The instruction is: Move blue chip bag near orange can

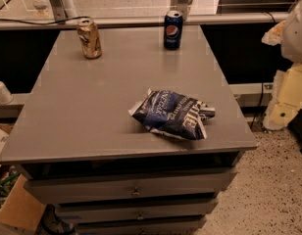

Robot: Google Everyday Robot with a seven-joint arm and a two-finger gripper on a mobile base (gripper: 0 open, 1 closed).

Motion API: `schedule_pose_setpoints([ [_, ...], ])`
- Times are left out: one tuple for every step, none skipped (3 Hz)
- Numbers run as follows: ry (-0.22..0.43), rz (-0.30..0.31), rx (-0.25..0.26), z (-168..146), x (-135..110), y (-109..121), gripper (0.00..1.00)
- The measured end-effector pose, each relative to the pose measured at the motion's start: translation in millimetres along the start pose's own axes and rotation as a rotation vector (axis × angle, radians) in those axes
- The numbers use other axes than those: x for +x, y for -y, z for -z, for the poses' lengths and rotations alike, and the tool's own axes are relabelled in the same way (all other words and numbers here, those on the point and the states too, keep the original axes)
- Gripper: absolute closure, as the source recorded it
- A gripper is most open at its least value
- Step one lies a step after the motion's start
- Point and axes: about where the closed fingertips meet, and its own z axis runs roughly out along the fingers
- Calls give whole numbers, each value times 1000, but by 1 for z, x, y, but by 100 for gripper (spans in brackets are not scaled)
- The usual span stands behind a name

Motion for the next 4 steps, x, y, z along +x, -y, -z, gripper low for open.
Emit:
schedule_pose_setpoints([
  [0, 0, 0, 0, 0, 0, 0],
  [35, 7, 9, -12, -9, -4, 0],
  [125, 15, 5, -38, -34, -10, 0],
  [204, 21, -18, -67, -62, -21, 0],
])
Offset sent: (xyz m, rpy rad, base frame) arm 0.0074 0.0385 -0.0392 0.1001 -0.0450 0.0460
